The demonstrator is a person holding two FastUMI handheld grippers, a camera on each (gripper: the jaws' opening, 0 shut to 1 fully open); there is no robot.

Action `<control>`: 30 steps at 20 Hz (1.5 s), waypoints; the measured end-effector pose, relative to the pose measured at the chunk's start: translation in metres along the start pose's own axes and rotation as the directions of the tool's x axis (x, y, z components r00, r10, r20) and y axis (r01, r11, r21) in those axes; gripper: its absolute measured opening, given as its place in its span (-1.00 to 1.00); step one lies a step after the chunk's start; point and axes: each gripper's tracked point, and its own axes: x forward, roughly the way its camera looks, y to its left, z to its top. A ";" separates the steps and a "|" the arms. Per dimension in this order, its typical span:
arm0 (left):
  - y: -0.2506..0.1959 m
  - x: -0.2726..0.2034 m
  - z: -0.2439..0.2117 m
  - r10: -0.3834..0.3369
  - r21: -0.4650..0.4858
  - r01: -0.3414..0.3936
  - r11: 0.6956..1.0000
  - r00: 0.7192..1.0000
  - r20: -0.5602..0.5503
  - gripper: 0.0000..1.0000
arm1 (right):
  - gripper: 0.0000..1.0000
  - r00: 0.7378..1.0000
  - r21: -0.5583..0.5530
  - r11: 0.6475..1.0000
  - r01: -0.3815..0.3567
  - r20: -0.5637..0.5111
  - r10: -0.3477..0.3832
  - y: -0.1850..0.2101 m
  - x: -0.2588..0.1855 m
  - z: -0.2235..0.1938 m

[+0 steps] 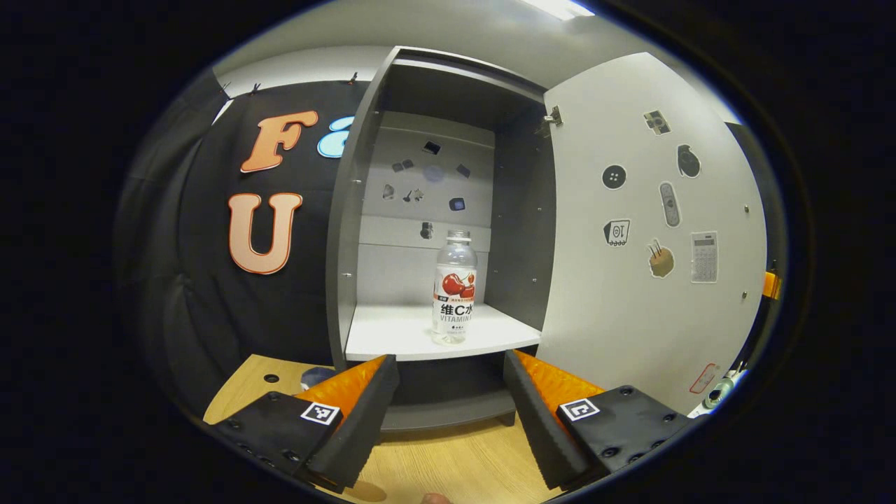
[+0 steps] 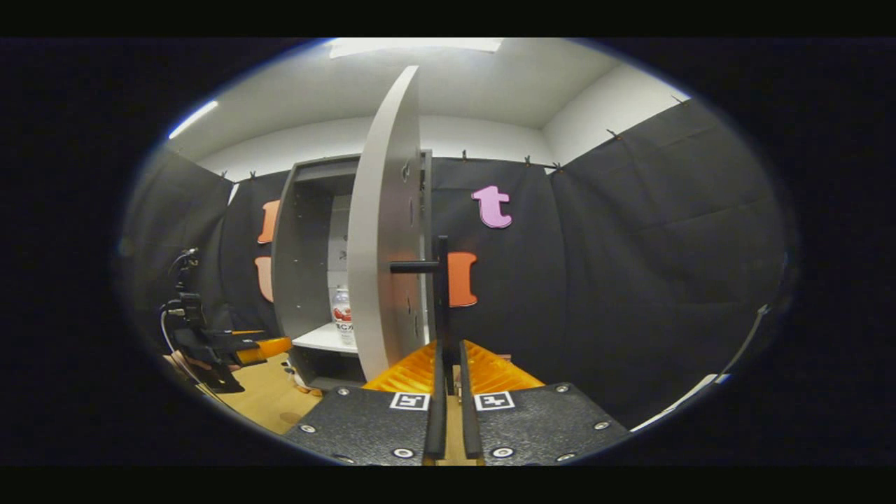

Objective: Open the cabinet door with the right hand, grasp the bottle in the cabinet with the left hand and place it on the coaster, then close the cabinet door with the right hand.

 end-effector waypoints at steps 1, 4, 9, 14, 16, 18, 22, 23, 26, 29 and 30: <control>0.002 0.005 0.000 -0.008 0.004 0.008 1.000 1.000 -0.002 0.97 | -0.75 1.000 -0.007 1.000 0.019 0.001 -0.019 -0.003 -0.003 0.000; 0.007 0.020 0.000 -0.037 -0.001 0.037 0.999 0.999 -0.007 0.97 | -0.10 0.993 -0.043 0.992 0.119 0.005 -0.119 -0.019 -0.009 0.002; 0.019 0.054 -0.001 -0.071 -0.002 0.071 0.997 0.997 -0.012 0.97 | 0.39 0.976 -0.006 0.976 0.218 0.013 -0.218 -0.019 -0.030 0.005; 0.018 0.085 -0.005 -0.128 0.021 0.128 0.992 0.991 -0.029 0.97 | 0.74 0.965 -0.024 0.965 0.261 0.027 -0.260 -0.009 -0.036 0.008; 0.015 0.095 -0.005 -0.144 0.038 0.145 0.989 0.989 -0.029 0.97 | 0.80 0.966 -0.012 0.966 0.258 0.031 -0.258 -0.001 -0.035 0.009; 0.012 0.103 -0.005 -0.159 0.044 0.160 0.986 0.987 -0.028 0.97 | 0.83 0.967 0.009 0.968 0.251 0.042 -0.252 0.007 -0.032 0.011; 0.013 0.119 -0.006 -0.164 0.048 0.165 0.985 0.986 -0.021 0.97 | 0.85 0.971 0.027 0.972 0.233 0.051 -0.234 0.019 -0.029 0.012; 0.014 0.124 -0.005 -0.165 0.050 0.166 0.985 0.986 -0.017 0.97 | 0.85 0.971 0.022 0.973 0.232 0.055 -0.232 0.021 -0.028 0.012; 0.017 0.143 -0.010 -0.162 0.049 0.163 0.985 0.986 -0.029 0.97 | 0.85 0.974 0.003 0.976 0.218 0.058 -0.217 0.027 -0.025 0.013; 0.017 0.161 -0.016 -0.167 0.042 0.169 0.985 0.985 -0.043 0.97 | 0.85 0.980 -0.014 0.981 0.191 0.056 -0.190 0.036 -0.020 0.013; 0.016 0.168 -0.018 -0.169 0.045 0.171 0.984 0.985 -0.047 0.97 | 0.85 0.982 -0.021 0.983 0.184 0.052 -0.183 0.039 -0.017 0.012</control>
